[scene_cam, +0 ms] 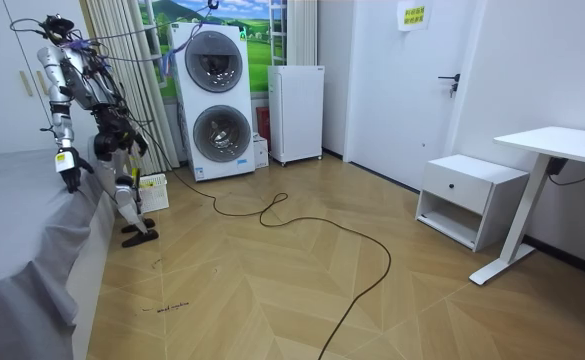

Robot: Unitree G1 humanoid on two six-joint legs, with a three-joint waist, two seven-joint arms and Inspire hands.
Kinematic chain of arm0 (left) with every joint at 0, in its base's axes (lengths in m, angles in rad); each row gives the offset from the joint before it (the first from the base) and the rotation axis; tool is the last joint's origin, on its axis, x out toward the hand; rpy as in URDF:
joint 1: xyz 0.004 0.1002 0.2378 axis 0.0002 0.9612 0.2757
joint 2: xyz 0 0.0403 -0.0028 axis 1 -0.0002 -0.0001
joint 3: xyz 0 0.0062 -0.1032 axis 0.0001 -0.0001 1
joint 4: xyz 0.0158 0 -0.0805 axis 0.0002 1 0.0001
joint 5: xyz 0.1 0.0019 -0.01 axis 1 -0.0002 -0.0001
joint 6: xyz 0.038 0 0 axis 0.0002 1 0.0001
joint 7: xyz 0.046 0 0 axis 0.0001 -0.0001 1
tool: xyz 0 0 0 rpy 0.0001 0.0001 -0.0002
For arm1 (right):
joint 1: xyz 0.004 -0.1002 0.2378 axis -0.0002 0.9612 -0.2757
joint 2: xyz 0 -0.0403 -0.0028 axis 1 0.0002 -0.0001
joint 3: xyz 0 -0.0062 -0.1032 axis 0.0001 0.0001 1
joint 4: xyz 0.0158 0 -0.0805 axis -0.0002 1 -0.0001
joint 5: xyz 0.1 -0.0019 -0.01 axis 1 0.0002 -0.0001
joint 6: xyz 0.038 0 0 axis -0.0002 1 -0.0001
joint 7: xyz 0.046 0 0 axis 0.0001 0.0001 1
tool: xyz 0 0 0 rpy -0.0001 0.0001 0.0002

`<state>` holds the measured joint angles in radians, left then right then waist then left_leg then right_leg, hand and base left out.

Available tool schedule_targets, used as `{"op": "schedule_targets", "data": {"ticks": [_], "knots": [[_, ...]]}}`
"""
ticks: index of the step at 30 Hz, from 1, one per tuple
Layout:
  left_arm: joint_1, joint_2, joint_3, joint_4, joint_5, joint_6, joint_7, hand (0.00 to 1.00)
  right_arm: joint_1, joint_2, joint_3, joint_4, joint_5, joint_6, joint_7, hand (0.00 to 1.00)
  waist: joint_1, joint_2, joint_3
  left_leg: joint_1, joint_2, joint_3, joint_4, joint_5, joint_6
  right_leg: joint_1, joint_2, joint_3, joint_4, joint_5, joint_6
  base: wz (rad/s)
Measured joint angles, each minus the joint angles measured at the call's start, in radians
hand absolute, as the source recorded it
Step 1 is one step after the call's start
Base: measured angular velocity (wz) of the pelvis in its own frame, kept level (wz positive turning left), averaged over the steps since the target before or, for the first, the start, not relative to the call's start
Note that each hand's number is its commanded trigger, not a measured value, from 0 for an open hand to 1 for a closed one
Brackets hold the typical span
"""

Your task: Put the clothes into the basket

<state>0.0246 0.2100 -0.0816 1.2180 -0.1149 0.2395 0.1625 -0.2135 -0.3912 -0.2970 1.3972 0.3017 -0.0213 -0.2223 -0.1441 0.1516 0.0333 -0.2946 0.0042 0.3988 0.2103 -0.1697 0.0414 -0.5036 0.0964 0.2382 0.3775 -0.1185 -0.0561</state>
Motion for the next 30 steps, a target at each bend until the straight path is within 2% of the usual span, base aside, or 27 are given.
{"op": "schedule_targets", "data": {"ticks": [22,24,27,30], "knots": [[-0.004,0.004,0.0,0.0,-0.002,0.0,0.0,0.0,0.007,0.0,0.002,-0.004,0.011,-0.003,-0.018,0.0,0.0,-0.005,-0.0033,0.031,-0.002,-0.022,0.012,0.0,0.0,0.048,-0.006,-0.015,-0.012,0.002,0.004,0.02],[0.005,0.004,0.001,0.0,0.0,0.0,0.001,0.0,0.02,0.004,0.014,-0.009,0.036,-0.005,-0.016,0.0,0.003,-0.009,-0.0048,0.061,0.0,-0.024,0.005,0.0,0.0,0.089,-0.005,-0.028,-0.035,0.006,0.0,0.12],[0.008,0.012,0.004,-0.006,0.047,-0.001,0.005,0.0,0.065,0.016,0.037,-0.057,0.065,-0.012,-0.012,0.0,0.006,-0.023,-0.0124,0.085,0.0,-0.049,-0.005,0.0,0.0,0.123,-0.007,-0.052,-0.048,0.001,0.0,0.25],[0.023,0.02,0.021,-0.019,0.112,-0.009,0.008,0.0,0.098,0.053,0.04,-0.082,0.088,-0.021,0.001,0.0,0.012,-0.04,-0.0199,0.122,0.011,-0.056,-0.011,0.0,0.0,0.179,-0.008,-0.084,-0.093,0.01,-0.006,0.28]]}}
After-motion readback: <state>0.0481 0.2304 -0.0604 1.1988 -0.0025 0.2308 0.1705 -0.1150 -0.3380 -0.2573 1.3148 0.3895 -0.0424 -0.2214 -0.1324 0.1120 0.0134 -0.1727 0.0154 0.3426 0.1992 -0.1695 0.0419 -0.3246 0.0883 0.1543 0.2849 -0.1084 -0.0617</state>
